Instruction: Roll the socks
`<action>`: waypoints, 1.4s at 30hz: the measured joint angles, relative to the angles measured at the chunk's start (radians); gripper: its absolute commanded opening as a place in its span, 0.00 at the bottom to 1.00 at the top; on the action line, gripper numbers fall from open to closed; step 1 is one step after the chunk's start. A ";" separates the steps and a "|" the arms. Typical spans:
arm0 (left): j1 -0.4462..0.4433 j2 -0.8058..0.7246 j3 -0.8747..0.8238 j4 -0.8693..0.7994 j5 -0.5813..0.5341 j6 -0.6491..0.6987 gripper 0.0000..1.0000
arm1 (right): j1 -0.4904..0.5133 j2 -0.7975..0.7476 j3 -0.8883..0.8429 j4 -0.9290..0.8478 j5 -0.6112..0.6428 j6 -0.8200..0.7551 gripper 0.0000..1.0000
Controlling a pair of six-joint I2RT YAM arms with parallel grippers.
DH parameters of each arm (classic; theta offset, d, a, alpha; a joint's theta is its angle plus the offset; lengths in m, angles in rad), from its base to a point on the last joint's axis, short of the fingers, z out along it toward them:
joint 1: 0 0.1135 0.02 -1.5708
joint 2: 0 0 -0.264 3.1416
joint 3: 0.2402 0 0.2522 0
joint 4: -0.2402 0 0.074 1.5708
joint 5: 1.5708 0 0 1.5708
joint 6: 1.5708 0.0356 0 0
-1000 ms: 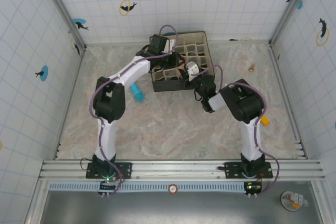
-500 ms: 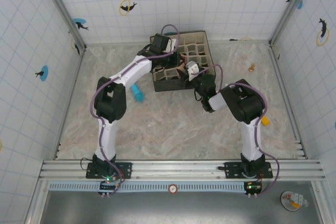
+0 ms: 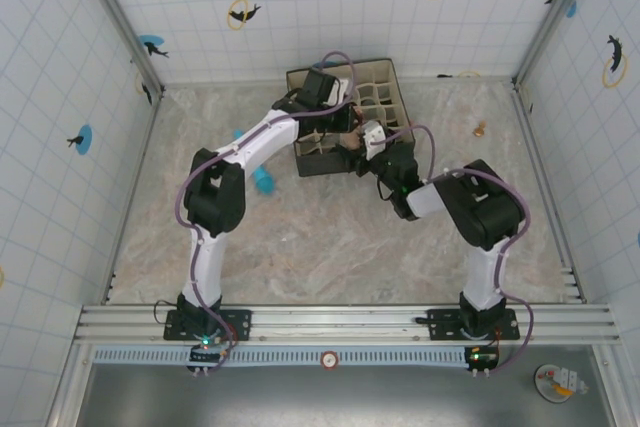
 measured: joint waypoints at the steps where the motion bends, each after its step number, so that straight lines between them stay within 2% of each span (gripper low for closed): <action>1: -0.003 0.001 0.000 0.002 0.000 -0.006 0.00 | 0.000 -0.022 -0.014 -0.006 0.008 0.002 0.85; 10: -0.005 0.005 -0.024 0.026 -0.005 -0.027 0.00 | -0.002 -0.277 -0.099 -0.148 0.074 0.036 0.85; 17: -0.005 0.005 -0.036 0.027 -0.042 -0.022 0.00 | -0.004 -0.391 -0.153 -0.263 0.131 0.056 0.86; 25: -0.005 0.005 -0.077 0.069 -0.071 -0.031 0.00 | -0.020 -0.470 -0.186 -0.348 0.175 0.085 0.86; 33: -0.011 0.006 -0.122 0.135 -0.101 -0.053 0.00 | -0.034 -0.537 -0.234 -0.359 0.191 0.098 0.87; 42: -0.059 0.012 -0.122 0.168 -0.157 -0.045 0.00 | -0.050 -0.555 -0.261 -0.387 0.188 0.111 0.87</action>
